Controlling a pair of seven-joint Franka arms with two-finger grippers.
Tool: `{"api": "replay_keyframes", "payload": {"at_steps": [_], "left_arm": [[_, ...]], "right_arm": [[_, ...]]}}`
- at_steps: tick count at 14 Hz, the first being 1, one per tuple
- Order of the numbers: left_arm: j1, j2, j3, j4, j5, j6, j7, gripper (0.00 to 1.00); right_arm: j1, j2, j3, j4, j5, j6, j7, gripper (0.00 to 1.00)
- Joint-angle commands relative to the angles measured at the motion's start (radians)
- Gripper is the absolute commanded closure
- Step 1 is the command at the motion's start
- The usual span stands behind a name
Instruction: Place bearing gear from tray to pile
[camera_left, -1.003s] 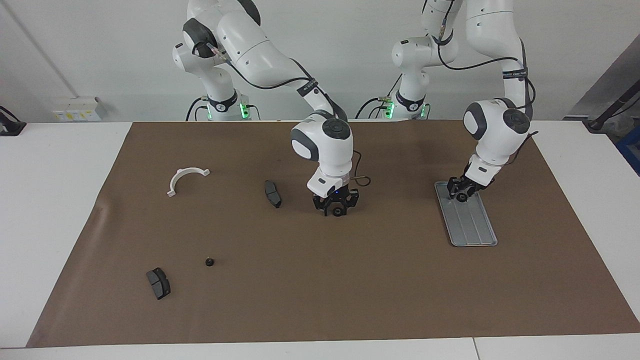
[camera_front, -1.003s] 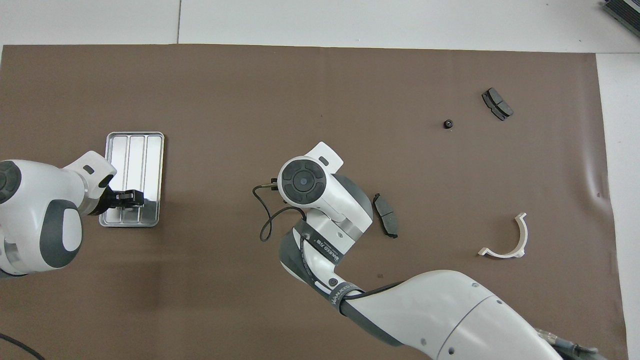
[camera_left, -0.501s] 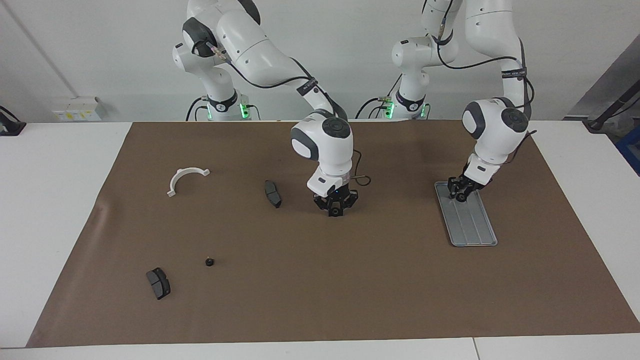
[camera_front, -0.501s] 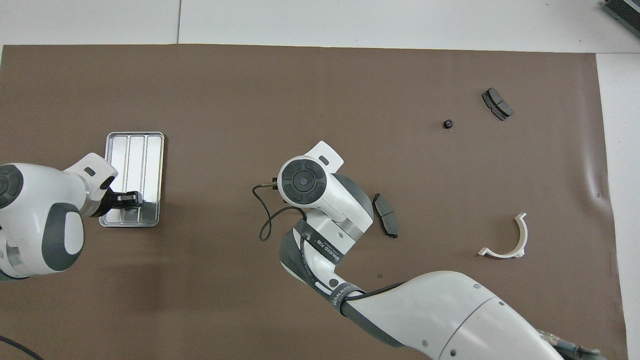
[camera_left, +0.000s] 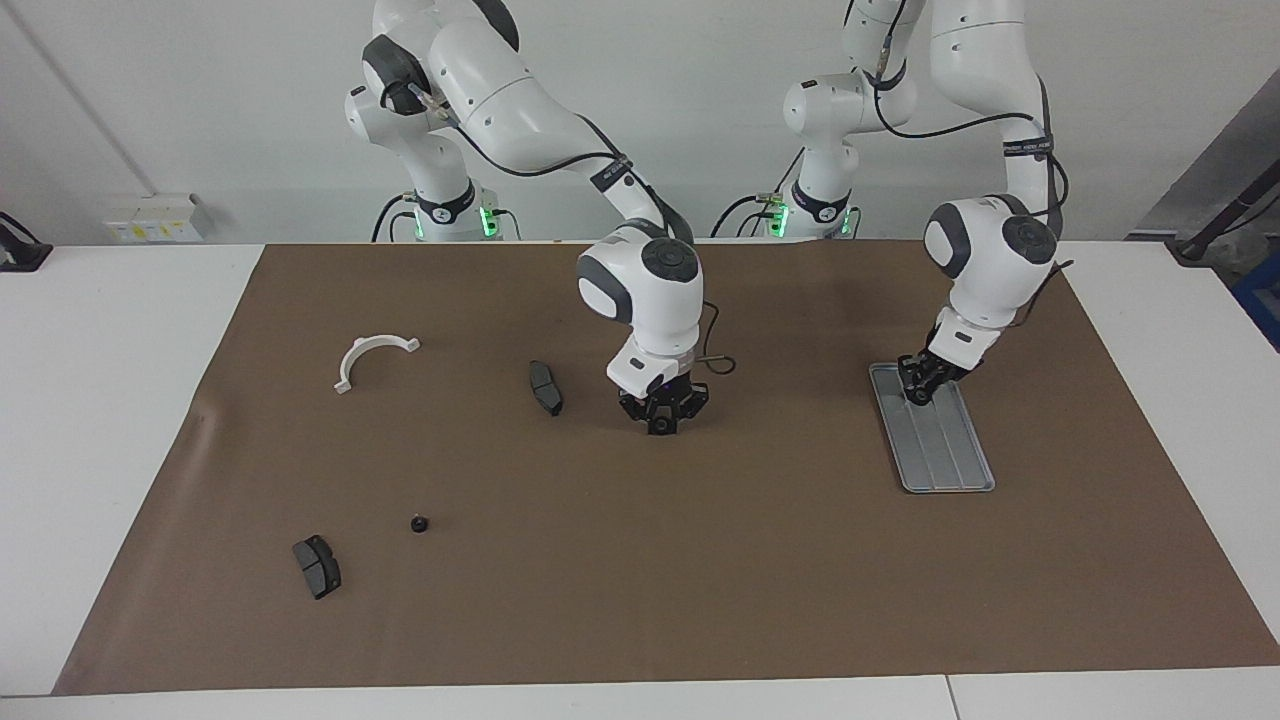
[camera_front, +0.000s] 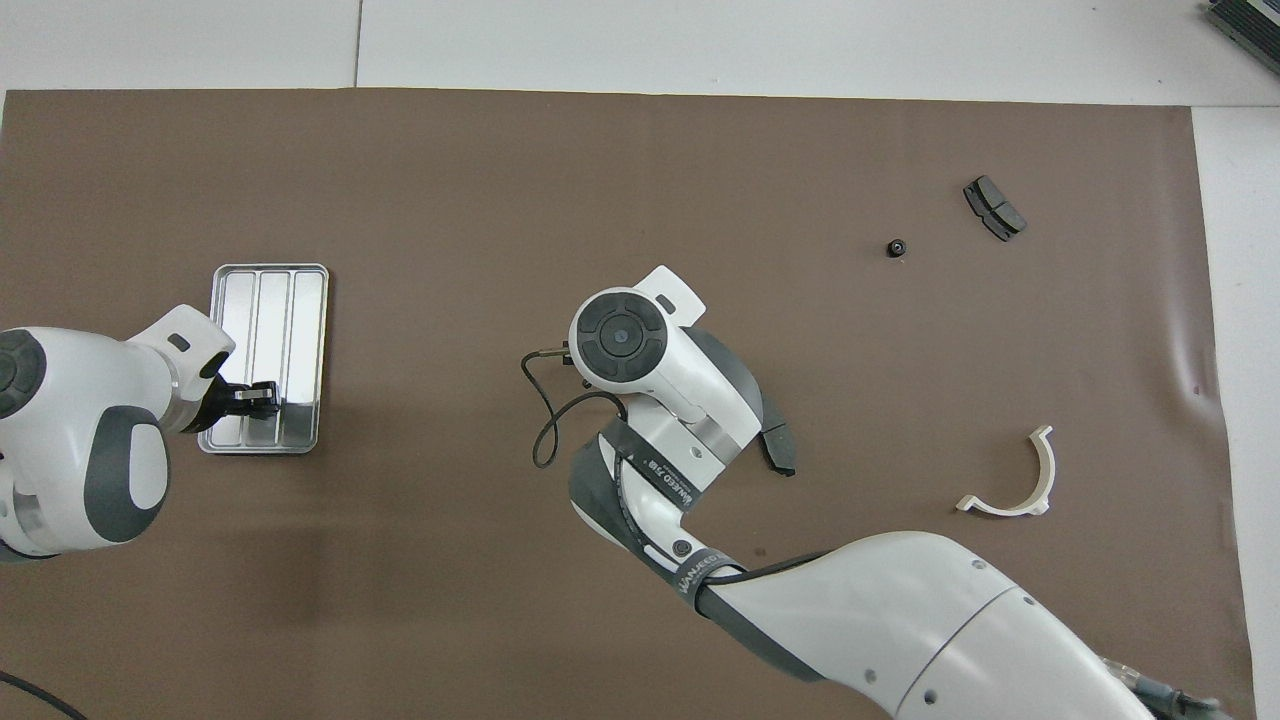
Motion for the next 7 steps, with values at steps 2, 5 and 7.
{"api": "replay_keyframes", "payload": {"at_steps": [2, 5, 7], "left_arm": [[-0.003, -0.027, -0.002, -0.028, -0.01, 0.029, -0.012, 0.77], [-0.009, -0.01, -0.004, 0.038, -0.01, 0.011, -0.05, 0.82], [-0.062, 0.01, -0.004, 0.133, -0.01, -0.062, -0.123, 0.82]], "right_arm": [[-0.119, -0.119, 0.014, -0.026, 0.002, -0.116, -0.108, 1.0], [-0.264, -0.212, 0.014, -0.075, 0.08, -0.191, -0.34, 1.0], [-0.357, -0.227, 0.014, -0.084, 0.08, -0.225, -0.503, 1.0]]}}
